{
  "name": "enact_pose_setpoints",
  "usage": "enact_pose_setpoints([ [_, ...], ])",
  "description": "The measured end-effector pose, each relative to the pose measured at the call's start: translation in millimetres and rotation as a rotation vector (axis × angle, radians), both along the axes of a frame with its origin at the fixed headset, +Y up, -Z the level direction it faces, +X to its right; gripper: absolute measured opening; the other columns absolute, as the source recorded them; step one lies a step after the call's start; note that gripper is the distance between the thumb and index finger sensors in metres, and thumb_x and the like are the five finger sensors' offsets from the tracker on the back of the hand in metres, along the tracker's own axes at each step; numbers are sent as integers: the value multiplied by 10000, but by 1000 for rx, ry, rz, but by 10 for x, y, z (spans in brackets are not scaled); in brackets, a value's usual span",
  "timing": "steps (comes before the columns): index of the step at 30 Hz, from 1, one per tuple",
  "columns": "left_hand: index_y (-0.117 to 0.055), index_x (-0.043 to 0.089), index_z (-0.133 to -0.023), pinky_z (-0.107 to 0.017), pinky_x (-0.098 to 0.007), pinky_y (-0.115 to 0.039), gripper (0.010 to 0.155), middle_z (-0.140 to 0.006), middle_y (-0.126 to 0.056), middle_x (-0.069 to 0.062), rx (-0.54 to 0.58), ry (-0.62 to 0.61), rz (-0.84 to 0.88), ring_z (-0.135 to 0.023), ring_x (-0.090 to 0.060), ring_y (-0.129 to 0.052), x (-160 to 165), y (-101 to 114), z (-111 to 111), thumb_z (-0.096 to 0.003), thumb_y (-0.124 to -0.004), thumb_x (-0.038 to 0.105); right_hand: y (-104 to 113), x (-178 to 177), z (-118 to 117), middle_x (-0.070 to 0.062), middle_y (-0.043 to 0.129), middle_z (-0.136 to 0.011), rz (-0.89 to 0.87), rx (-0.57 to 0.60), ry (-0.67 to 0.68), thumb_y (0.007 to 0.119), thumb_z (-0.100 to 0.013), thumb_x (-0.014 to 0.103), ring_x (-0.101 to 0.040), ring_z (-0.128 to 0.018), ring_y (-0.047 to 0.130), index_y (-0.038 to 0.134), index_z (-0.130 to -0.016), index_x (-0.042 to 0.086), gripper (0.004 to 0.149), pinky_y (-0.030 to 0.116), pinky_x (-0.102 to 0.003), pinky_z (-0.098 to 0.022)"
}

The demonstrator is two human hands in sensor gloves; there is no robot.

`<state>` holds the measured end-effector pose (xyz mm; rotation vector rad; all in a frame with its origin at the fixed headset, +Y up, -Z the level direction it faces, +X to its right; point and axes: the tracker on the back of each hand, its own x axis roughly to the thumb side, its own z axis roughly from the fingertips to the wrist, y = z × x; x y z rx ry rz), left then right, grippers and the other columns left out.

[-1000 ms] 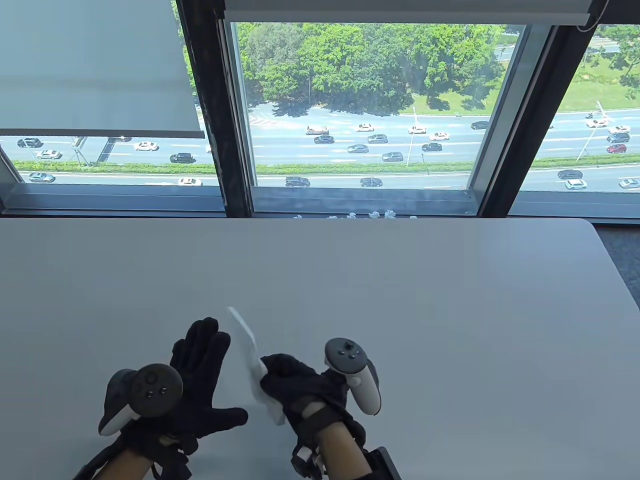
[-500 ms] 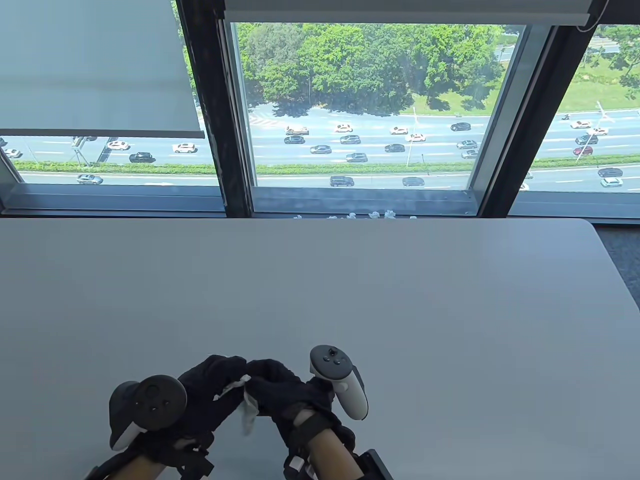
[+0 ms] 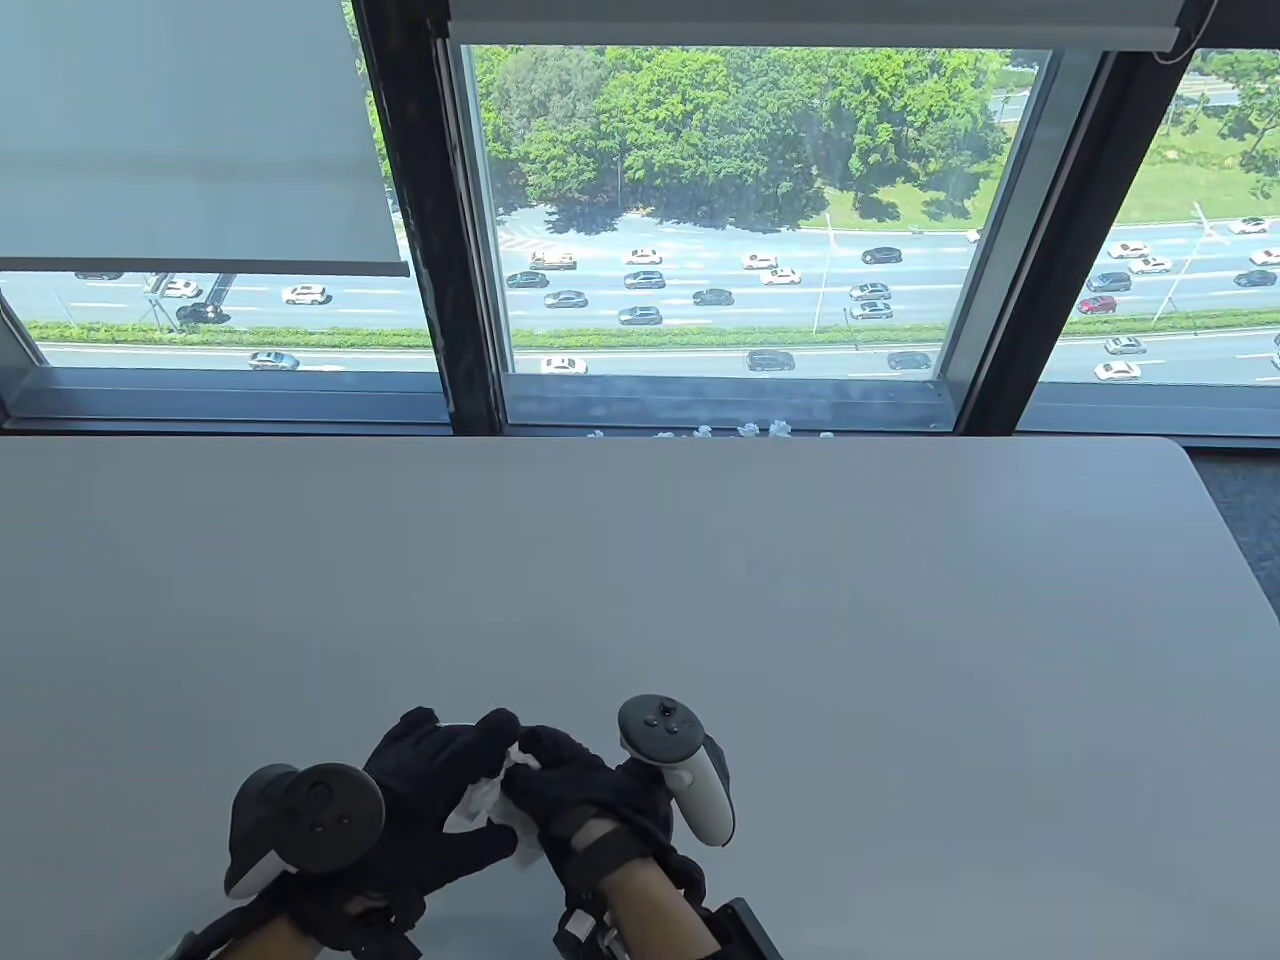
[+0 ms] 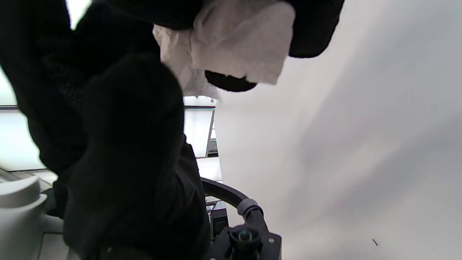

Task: Squeeze kitchen paper into compact ball

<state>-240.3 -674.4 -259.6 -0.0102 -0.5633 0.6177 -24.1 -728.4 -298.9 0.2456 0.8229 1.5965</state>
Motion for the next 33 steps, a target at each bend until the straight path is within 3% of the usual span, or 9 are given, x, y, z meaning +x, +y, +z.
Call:
enact_pose_setpoints([
  [2,-78,563,-1085,-945,-620,-263,1190,-1284,-65,218,22,10,-78,-1293,-127,-248,1,-1,9,-296,-952,735,-9,9,4,148,702,-935,-24,-16,0,563,-620,449,-2,-739,903,491,-990,408,378,668,-387,-765],
  [6,-21,553,-1063,-939,-622,-201,1227,-1252,55,208,28,14,-109,-1277,-136,-83,22,-7,21,-287,-953,742,-3,-29,12,153,622,-1002,-82,-26,63,516,-612,467,-51,-890,807,473,-978,424,371,587,-430,-804],
  [13,-451,530,-1052,-939,-533,-414,802,-1162,-480,235,90,212,-44,-1085,-39,-585,-37,62,14,-424,-947,590,87,-126,70,108,459,-1127,-130,8,149,479,-616,515,-98,-1061,658,410,-1001,447,397,527,-451,-832],
  [16,-719,462,-902,-884,-499,-594,459,-915,-814,214,122,288,-42,-819,-23,-863,-90,99,-2,-488,-913,506,77,-95,91,11,400,-1143,-114,-4,108,445,-580,714,-183,-1082,640,159,-1102,320,714,547,-484,-814],
  [19,-750,443,-892,-874,-502,-610,452,-882,-852,187,137,331,-95,-761,-33,-900,-101,99,-16,-484,-940,487,88,-92,90,-44,308,-1155,-114,9,105,491,-529,820,-227,-1082,631,51,-1106,283,903,568,-501,-800],
  [23,-750,459,-891,-887,-491,-609,457,-879,-863,210,181,299,-182,-758,-9,-918,-6,90,22,-477,-938,510,119,-183,135,6,360,-1143,-43,48,133,563,-583,709,-136,-1042,697,84,-1102,288,822,593,-462,-808],
  [28,-694,451,-991,-904,-536,-567,661,-980,-827,199,88,166,-144,-895,-22,-886,11,52,-6,-392,-915,627,58,-50,80,120,615,-1009,18,25,-10,537,-632,486,-6,-801,885,323,-1058,321,504,654,-393,-785],
  [31,-271,468,-1150,-915,-620,-373,1076,-1290,-269,147,-60,-15,-61,-1235,-158,-421,50,-25,-2,-348,-947,704,15,31,21,163,666,-962,-6,9,-34,508,-626,470,-10,-790,884,443,-988,415,372,635,-406,-789],
  [33,-114,495,-1116,-943,-606,-308,1175,-1279,-51,183,42,36,-190,-1278,-147,-210,91,-16,35,-316,-941,734,-17,-16,26,158,639,-993,-80,-31,31,492,-623,476,-36,-856,850,443,-983,421,368,605,-426,-799],
])
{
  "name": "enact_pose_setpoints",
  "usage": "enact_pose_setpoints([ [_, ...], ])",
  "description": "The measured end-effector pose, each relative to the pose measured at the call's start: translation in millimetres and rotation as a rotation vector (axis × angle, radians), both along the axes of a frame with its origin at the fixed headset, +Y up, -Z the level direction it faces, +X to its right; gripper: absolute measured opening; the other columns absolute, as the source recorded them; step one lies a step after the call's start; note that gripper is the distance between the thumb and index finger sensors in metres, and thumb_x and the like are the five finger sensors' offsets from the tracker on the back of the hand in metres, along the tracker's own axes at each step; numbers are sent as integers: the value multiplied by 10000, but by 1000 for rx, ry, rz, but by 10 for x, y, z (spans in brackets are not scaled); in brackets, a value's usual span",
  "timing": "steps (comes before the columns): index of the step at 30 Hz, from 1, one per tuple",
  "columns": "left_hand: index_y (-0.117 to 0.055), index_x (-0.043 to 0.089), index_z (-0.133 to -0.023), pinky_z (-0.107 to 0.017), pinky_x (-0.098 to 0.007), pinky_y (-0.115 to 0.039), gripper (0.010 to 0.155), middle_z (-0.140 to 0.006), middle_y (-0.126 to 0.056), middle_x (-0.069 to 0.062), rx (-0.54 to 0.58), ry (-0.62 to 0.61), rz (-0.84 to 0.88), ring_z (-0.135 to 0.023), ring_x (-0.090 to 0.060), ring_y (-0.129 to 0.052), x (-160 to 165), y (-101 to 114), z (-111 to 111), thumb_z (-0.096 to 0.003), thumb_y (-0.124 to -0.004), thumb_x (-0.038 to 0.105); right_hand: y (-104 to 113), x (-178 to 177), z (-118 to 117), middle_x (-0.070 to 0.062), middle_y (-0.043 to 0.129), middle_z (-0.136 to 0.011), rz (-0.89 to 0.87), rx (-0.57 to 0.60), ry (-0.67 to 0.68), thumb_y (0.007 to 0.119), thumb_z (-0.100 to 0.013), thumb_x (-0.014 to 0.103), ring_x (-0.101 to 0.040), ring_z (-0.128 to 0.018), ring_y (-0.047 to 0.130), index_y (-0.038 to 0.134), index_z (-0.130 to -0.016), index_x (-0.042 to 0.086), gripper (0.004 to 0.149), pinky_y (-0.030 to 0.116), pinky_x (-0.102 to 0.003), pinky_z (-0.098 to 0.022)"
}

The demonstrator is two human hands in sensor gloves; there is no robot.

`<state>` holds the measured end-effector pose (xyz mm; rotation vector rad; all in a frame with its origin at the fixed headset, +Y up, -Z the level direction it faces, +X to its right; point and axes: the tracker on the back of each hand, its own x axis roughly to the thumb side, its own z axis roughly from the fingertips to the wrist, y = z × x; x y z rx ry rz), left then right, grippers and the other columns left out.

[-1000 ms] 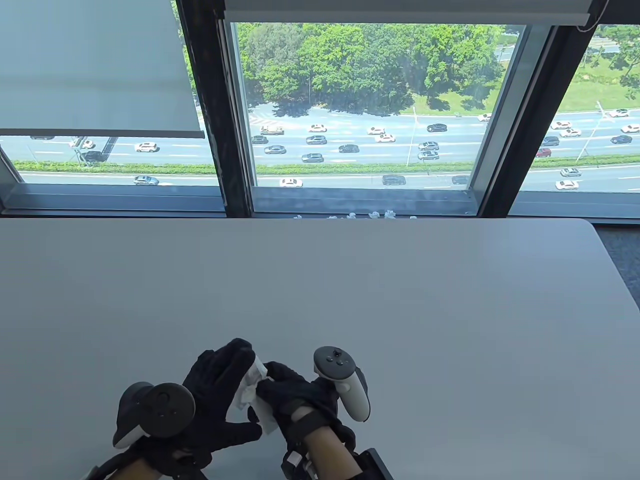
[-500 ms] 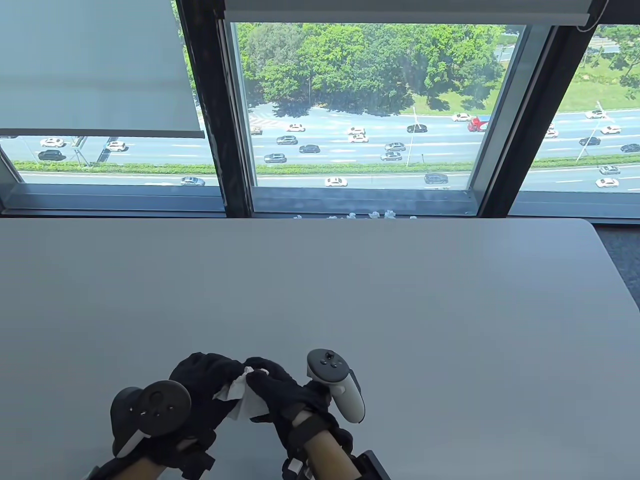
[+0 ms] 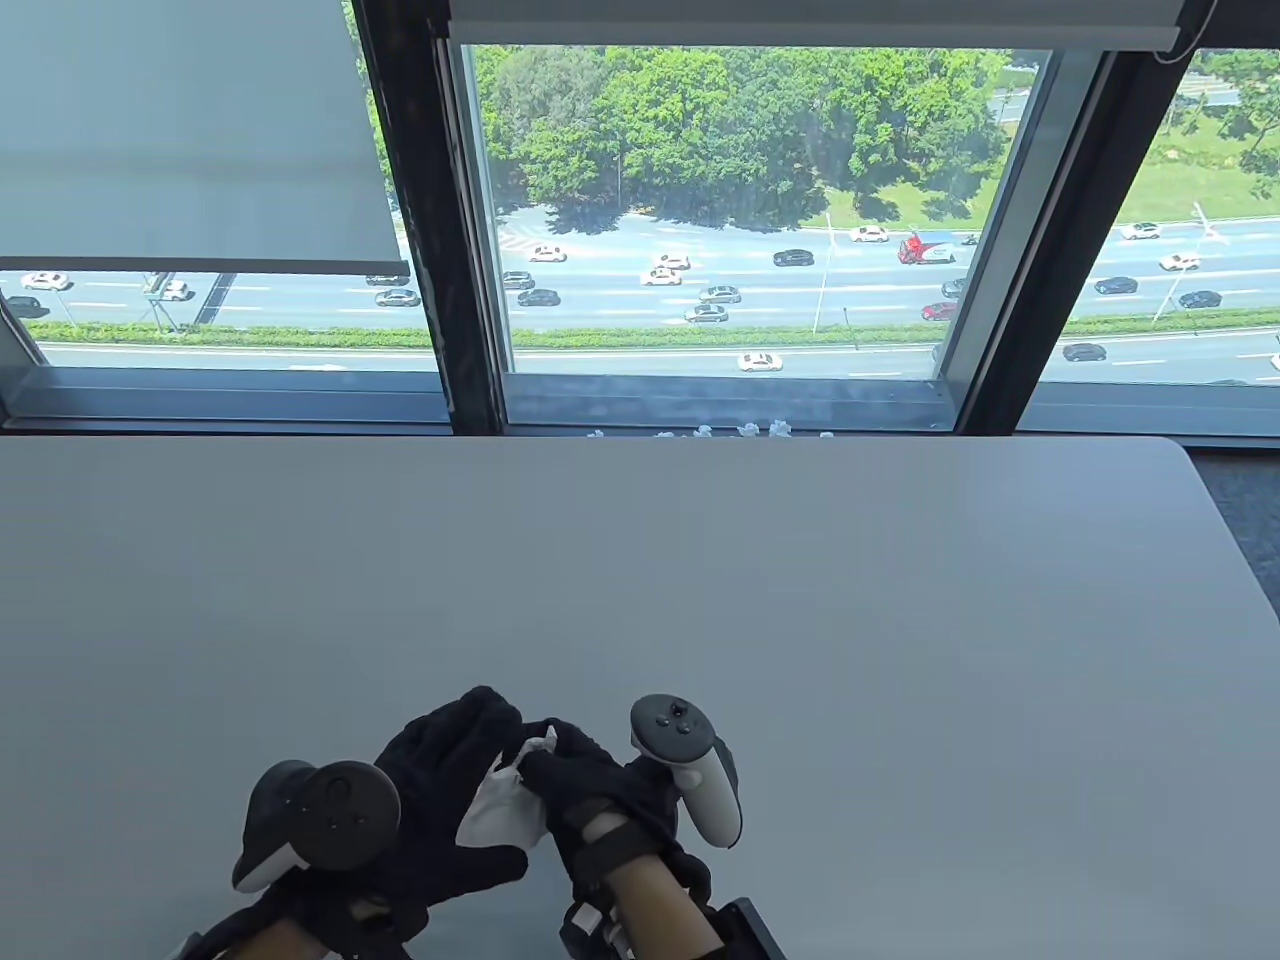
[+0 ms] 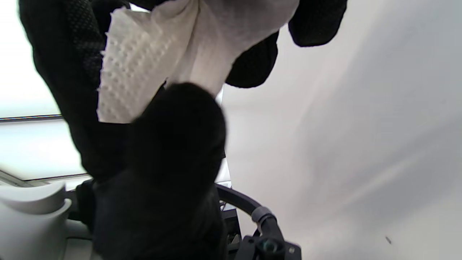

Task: Squeeze kitchen paper into compact ball

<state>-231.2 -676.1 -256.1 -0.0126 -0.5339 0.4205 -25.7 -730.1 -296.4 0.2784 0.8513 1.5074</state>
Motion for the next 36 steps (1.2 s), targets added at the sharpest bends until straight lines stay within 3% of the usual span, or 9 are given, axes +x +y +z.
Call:
enact_pose_setpoints([
  [3,-126,528,-1117,-962,-579,-273,1174,-1265,-23,224,60,22,-35,-1274,-106,-154,30,15,38,-305,-950,731,8,-92,34,170,551,-1075,-26,12,75,463,-619,508,-68,-1007,729,415,-990,448,379,537,-448,-831],
  [7,-412,544,-1053,-965,-507,-378,854,-1176,-419,257,165,190,-21,-1164,-27,-461,-31,89,36,-390,-939,648,48,-164,59,124,416,-1153,-110,14,176,458,-609,546,-133,-1119,565,457,-1013,417,425,471,-486,-844],
  [12,-767,435,-843,-897,-483,-599,437,-888,-821,220,205,265,-10,-875,-28,-841,-100,141,19,-460,-955,529,107,-159,103,-81,180,-1170,-63,49,154,457,-528,823,-303,-1143,450,10,-1114,246,936,488,-553,-806],
  [18,-764,443,-855,-889,-480,-618,456,-857,-856,209,228,254,-42,-837,-25,-882,-56,143,41,-455,-960,536,193,-202,131,20,394,-1135,129,179,105,611,-599,671,-150,-1046,682,139,-1109,270,803,560,-503,-810],
  [23,-597,475,-1061,-899,-539,-572,837,-970,-810,193,87,93,-14,-965,-56,-828,-31,87,1,-331,-964,656,88,-89,72,129,649,-986,170,109,-28,568,-639,485,-37,-816,884,405,-1033,320,458,625,-443,-792],
  [28,-228,515,-1135,-941,-594,-387,1087,-1295,-229,192,53,34,-31,-1259,-119,-377,5,28,18,-313,-892,769,22,-14,-14,121,631,-1008,55,52,22,535,-620,460,-96,-876,837,502,-963,372,356,587,-480,-793],
  [30,-263,516,-1140,-950,-584,-356,1059,-1287,-219,203,40,34,35,-1256,-103,-334,-10,32,17,-327,-898,755,41,-74,15,93,575,-1057,40,62,69,521,-618,464,-136,-955,774,494,-967,368,363,561,-498,-799],
  [34,-535,507,-1043,-932,-510,-482,821,-1138,-574,217,126,117,-18,-1060,-48,-639,-15,96,35,-349,-936,682,55,-202,64,69,479,-1120,13,90,187,503,-610,493,-160,-1047,685,483,-982,367,394,529,-501,-819],
  [36,-654,457,-975,-897,-512,-567,702,-1060,-700,186,159,140,1,-954,-56,-758,-6,120,51,-371,-982,598,35,-226,86,22,430,-1147,-50,49,218,471,-592,627,-204,-1067,660,430,-1055,318,558,540,-500,-814],
])
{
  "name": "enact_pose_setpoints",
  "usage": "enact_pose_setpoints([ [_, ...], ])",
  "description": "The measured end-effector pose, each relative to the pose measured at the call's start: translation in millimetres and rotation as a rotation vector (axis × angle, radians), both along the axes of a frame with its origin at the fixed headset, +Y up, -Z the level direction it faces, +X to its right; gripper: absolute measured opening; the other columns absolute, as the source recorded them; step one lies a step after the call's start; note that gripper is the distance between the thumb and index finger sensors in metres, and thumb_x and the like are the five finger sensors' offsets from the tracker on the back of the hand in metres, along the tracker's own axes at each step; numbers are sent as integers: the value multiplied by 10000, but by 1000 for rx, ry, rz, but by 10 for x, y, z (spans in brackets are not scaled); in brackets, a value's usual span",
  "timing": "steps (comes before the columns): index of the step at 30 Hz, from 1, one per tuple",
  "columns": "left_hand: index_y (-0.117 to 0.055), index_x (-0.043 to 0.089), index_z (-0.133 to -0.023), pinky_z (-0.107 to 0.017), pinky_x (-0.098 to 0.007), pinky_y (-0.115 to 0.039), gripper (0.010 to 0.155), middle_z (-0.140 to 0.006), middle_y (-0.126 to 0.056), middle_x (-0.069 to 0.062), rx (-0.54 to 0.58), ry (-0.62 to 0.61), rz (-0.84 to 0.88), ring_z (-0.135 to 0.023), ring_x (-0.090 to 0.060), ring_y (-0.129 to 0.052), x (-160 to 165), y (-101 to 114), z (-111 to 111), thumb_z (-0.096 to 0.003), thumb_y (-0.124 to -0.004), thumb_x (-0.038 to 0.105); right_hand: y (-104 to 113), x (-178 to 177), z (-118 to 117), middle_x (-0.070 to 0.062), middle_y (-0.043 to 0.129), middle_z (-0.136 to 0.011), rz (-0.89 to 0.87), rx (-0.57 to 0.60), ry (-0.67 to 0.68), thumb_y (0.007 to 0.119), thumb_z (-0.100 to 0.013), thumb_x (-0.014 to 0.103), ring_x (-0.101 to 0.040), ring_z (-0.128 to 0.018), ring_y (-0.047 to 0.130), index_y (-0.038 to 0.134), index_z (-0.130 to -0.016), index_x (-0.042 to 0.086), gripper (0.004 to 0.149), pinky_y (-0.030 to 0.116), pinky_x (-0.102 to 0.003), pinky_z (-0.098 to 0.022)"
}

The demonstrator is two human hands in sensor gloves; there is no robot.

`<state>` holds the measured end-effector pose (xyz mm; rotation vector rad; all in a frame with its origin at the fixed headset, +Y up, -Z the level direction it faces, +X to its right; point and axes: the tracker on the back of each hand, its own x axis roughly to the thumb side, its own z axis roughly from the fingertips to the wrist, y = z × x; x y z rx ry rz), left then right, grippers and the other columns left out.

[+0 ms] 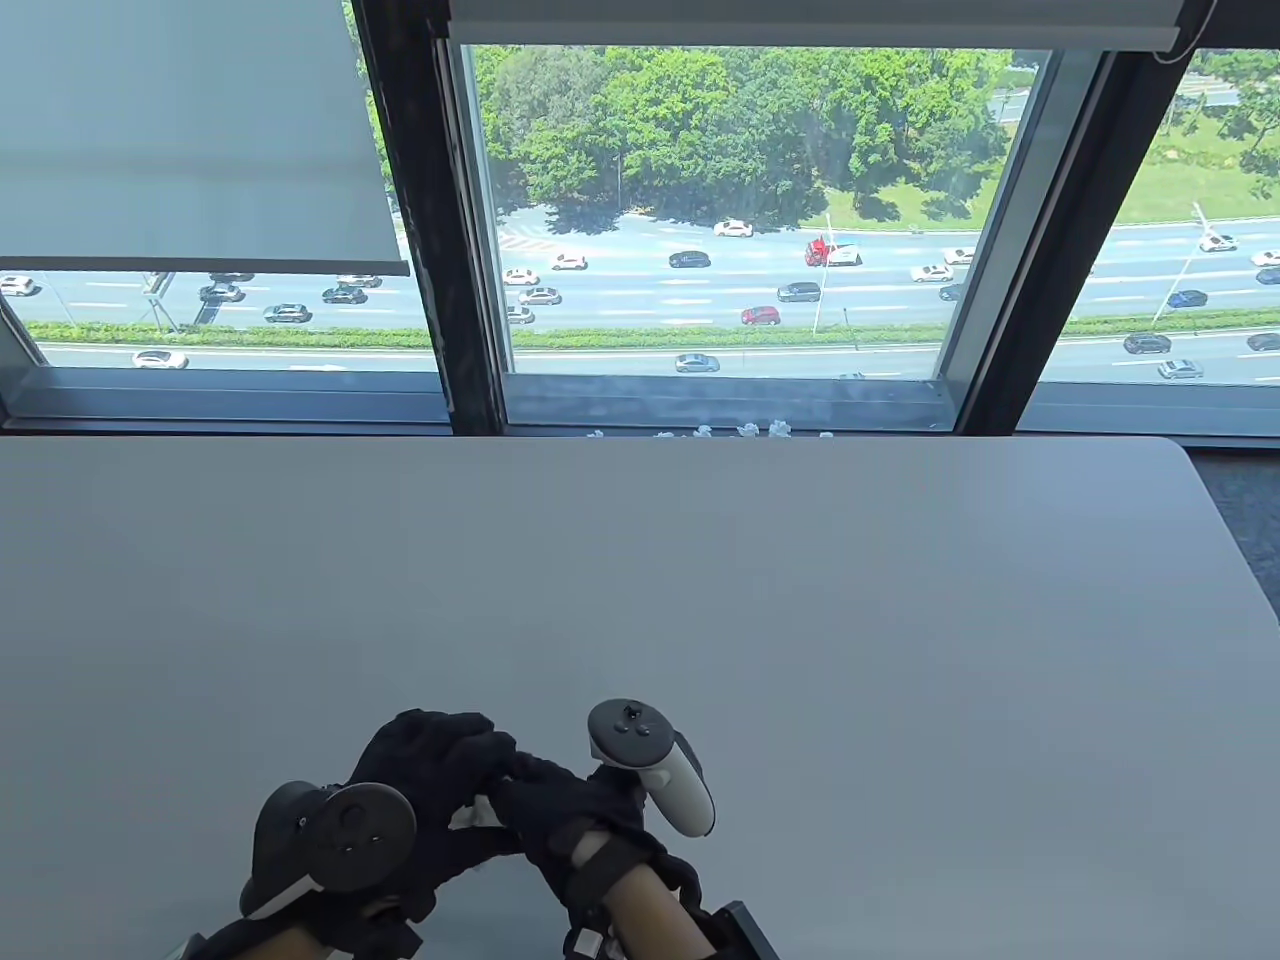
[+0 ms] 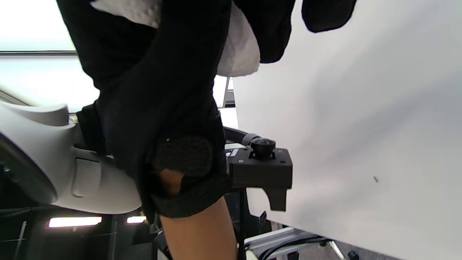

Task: Squeeze kitchen paper into compact ball

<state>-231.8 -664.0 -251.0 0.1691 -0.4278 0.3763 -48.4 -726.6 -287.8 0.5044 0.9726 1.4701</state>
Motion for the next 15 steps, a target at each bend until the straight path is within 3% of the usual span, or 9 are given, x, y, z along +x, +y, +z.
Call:
enact_pose_setpoints([
  [2,-724,469,-897,-877,-481,-640,591,-981,-788,224,8,43,-31,-860,-32,-846,-31,21,-23,-383,-1000,562,27,-5,23,-75,286,-1166,26,16,-15,481,-564,756,-260,-1087,603,253,-1129,230,805,548,-523,-797],
  [3,-769,459,-838,-866,-465,-667,487,-901,-845,225,22,69,-20,-794,-13,-889,-52,25,-24,-414,-1000,524,47,-2,28,-102,240,-1161,56,41,-31,500,-548,796,-270,-1090,597,80,-1122,177,943,553,-529,-793],
  [5,-811,440,-796,-842,-461,-699,437,-839,-895,204,27,96,-19,-719,-19,-928,-85,39,-37,-414,-1012,510,99,48,7,-91,264,-1160,108,112,-75,539,-535,822,-262,-1082,622,2,-1106,180,1014,570,-532,-786],
  [7,-817,437,-790,-836,-461,-704,432,-827,-905,201,47,106,-11,-702,-19,-936,-78,48,-23,-414,-1015,510,117,38,13,-73,337,-1153,99,118,-67,594,-553,784,-237,-1061,666,68,-1120,183,980,579,-528,-784],
  [11,-794,461,-819,-849,-450,-700,488,-839,-901,213,127,90,-101,-714,5,-941,18,34,51,-390,-1013,540,107,30,12,39,577,-1065,208,158,-125,624,-610,618,-111,-916,841,319,-1096,231,692,608,-485,-783],
  [13,-718,484,-924,-872,-464,-673,652,-892,-877,229,88,59,-93,-770,17,-930,4,35,30,-349,-1002,604,78,72,-9,74,664,-1007,198,135,-138,577,-623,588,-102,-846,895,437,-1058,247,570,622,-480,-774],
  [14,-619,503,-1020,-885,-495,-636,825,-977,-818,222,28,6,-37,-867,-9,-880,0,18,16,-305,-1003,654,57,86,-19,81,678,-994,188,103,-154,551,-628,562,-101,-833,900,472,-1038,276,506,626,-476,-773],
  [15,-483,518,-1099,-907,-556,-547,981,-1150,-644,199,-31,-66,8,-1039,-61,-738,16,-13,12,-284,-1005,678,38,93,-37,87,670,-998,171,87,-146,531,-627,550,-113,-846,887,486,-1020,309,464,616,-479,-776],
])
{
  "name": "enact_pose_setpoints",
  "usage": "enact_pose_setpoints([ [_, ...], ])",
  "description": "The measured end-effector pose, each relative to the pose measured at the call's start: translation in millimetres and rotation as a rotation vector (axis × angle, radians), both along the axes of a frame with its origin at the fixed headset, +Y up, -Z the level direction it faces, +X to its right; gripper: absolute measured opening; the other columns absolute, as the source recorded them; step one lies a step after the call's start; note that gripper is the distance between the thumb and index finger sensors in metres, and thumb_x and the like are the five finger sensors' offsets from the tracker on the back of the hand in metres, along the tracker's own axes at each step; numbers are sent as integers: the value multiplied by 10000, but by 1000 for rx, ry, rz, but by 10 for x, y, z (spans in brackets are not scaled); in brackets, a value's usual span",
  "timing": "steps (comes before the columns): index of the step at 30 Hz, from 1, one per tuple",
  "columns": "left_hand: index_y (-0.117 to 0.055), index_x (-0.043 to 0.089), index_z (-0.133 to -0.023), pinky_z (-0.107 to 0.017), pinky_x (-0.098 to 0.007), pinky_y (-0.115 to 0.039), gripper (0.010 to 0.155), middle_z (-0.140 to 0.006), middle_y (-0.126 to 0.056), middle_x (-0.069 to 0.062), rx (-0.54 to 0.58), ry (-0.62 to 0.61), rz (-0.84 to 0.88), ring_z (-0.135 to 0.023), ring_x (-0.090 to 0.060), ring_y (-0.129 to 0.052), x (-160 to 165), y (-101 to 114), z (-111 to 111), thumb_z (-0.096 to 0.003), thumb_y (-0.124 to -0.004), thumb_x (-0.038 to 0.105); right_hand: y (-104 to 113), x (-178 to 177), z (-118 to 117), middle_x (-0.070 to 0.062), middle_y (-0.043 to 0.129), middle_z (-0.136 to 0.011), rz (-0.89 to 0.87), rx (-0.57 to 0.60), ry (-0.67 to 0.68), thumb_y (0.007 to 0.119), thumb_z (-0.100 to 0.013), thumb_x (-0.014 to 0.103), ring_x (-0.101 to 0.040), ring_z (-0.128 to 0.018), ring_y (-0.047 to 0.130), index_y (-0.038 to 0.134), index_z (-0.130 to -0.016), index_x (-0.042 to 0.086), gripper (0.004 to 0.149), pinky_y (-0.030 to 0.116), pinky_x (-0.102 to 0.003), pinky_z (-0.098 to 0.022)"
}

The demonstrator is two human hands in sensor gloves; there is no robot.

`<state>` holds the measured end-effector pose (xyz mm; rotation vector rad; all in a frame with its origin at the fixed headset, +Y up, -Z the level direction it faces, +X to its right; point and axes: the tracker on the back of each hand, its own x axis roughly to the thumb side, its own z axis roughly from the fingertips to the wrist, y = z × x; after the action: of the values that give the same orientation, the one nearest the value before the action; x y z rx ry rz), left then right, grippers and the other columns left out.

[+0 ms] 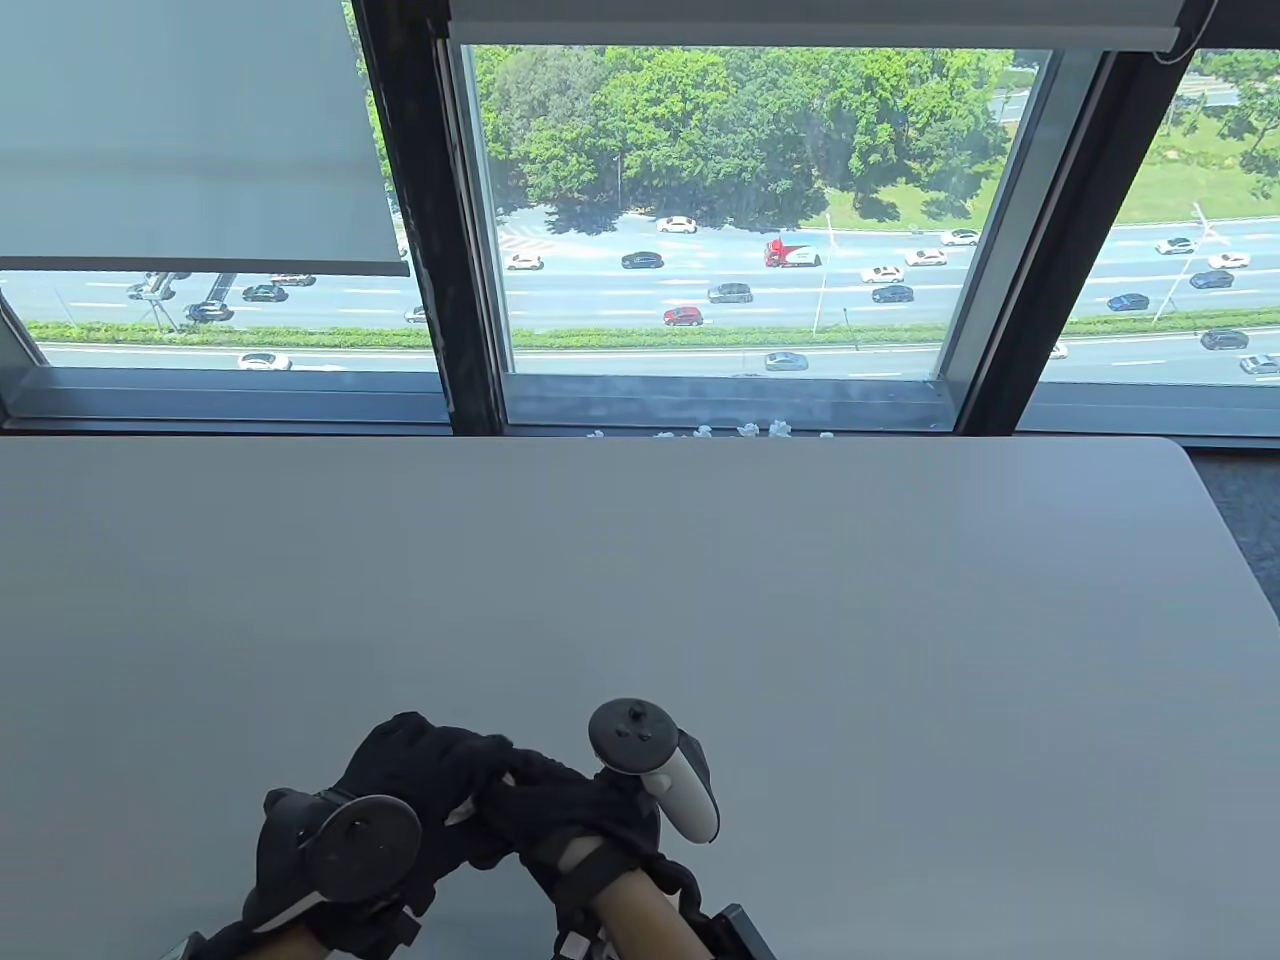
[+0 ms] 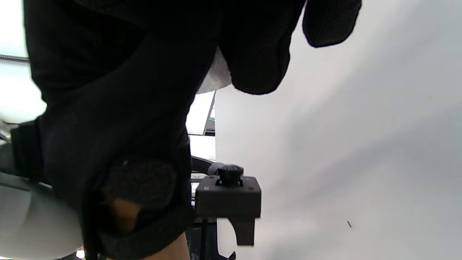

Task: Squeeze kitchen paper into compact ball

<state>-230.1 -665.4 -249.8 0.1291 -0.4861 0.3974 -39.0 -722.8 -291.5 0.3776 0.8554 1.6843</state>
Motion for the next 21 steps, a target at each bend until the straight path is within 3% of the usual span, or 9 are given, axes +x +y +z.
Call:
enact_pose_setpoints([
  [2,-297,550,-1123,-941,-594,-420,1110,-1275,-319,214,-1,-15,-39,-1215,-89,-477,17,-22,10,-274,-996,701,-17,22,-3,74,652,-1011,-25,-24,-10,498,-615,525,-138,-866,862,521,-982,325,419,608,-487,-776],
  [4,-296,574,-1115,-967,-573,-372,1099,-1271,-249,250,56,26,-103,-1237,-57,-388,12,-18,26,-270,-985,711,-6,25,-7,63,646,-1018,-64,-31,13,492,-607,508,-155,-879,849,553,-959,321,403,601,-495,-776],
  [7,-533,532,-1021,-968,-521,-424,812,-1187,-453,260,99,74,-45,-1132,-9,-546,12,2,47,-352,-982,631,24,-29,8,67,616,-1049,-111,-16,89,490,-601,519,-166,-929,810,563,-953,333,405,581,-498,-789],
  [10,-677,484,-928,-932,-497,-551,650,-1016,-724,236,120,83,-34,-949,-11,-773,-8,60,55,-375,-996,605,7,-78,34,17,524,-1106,-153,-54,157,476,-603,552,-210,-1003,735,481,-1019,315,478,558,-518,-792],
  [12,-762,462,-849,-894,-478,-635,526,-884,-848,223,114,126,-38,-795,-4,-889,-53,80,26,-395,-998,587,21,-70,55,-104,346,-1144,-126,-45,133,481,-581,724,-292,-1051,646,166,-1122,200,817,547,-558,-769],
  [14,-800,438,-812,-867,-475,-667,471,-803,-903,201,104,165,-23,-713,-18,-929,-90,86,-2,-408,-1014,552,86,-15,40,-108,350,-1141,-39,42,65,533,-553,798,-292,-1040,663,125,-1122,196,923,561,-562,-762],
  [18,-815,422,-799,-850,-483,-682,464,-776,-923,181,123,166,-93,-681,-26,-946,-31,71,12,-403,-1017,557,171,-94,97,-78,429,-1123,92,168,103,627,-561,764,-256,-1002,730,199,-1117,190,907,590,-553,-754],
  [20,-814,419,-800,-850,-487,-683,490,-779,-924,184,173,177,-161,-677,-24,-953,13,34,41,-380,-1017,568,181,-128,114,-60,478,-1102,208,236,74,588,-578,722,-225,-975,769,255,-1099,185,819,607,-534,-753],
  [21,-783,457,-817,-852,-463,-704,522,-792,-913,228,171,171,-185,-685,23,-958,7,30,40,-365,-992,613,180,-124,118,-52,554,-1067,218,221,44,555,-609,642,-217,-920,825,329,-1083,180,699,620,-524,-746],
])
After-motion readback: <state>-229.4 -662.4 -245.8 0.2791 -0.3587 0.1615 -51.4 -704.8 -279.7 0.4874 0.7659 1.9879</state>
